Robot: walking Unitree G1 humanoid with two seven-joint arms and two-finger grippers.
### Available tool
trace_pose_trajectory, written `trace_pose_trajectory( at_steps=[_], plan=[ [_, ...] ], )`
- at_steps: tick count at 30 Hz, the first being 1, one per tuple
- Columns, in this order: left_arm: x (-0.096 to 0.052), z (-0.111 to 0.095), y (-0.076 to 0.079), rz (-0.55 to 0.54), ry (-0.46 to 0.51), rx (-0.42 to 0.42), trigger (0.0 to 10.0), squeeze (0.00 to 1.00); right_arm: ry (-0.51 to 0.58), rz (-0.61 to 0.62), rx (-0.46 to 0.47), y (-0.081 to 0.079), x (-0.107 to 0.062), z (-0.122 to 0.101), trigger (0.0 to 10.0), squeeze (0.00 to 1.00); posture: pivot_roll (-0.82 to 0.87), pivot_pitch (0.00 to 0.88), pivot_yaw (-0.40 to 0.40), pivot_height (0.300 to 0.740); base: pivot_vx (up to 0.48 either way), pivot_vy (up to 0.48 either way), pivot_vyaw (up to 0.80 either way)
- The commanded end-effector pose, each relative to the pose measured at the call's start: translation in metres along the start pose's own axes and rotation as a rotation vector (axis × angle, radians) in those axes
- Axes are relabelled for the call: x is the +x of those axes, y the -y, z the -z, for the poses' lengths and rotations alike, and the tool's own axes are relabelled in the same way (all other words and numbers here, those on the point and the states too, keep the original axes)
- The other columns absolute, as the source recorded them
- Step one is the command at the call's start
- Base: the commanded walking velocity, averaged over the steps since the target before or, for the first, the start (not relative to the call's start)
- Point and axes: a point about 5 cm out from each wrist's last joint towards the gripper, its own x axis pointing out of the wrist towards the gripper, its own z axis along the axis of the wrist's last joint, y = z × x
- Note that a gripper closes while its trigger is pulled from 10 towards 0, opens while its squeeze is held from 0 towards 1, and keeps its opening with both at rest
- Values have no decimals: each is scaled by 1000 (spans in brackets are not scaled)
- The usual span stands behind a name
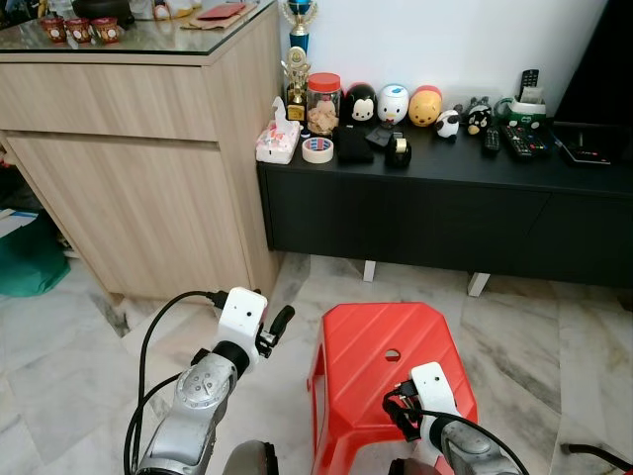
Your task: Hang keys on a hook
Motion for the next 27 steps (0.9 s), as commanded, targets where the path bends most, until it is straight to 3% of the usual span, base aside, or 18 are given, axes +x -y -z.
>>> trace_pose_trajectory(
  at_steps=[1, 13, 26, 27],
  plan=[
    [0, -1, 4, 14, -9, 6, 10000, 0, -39, 23, -21, 3, 0, 3, 10000, 0, 71, 0, -25, 625, 0, 0, 0],
    [-3, -8, 11, 35, -2, -3, 10000, 0, -90, 77, -33, 9, -2, 10, 10000, 0, 76, 0, -15, 625, 0, 0, 0],
    [-10, -9, 14, 42, -22, -3, 10000, 0, -143, 116, 37, 11, -5, 21, 10000, 0, 94, 0, -4, 625, 0, 0, 0],
    [-10, -8, 14, 43, -24, -2, 10000, 0, -145, 113, 40, 11, -5, 21, 4980, 0, 94, 0, -4, 625, 0, 0, 0]
  ],
)
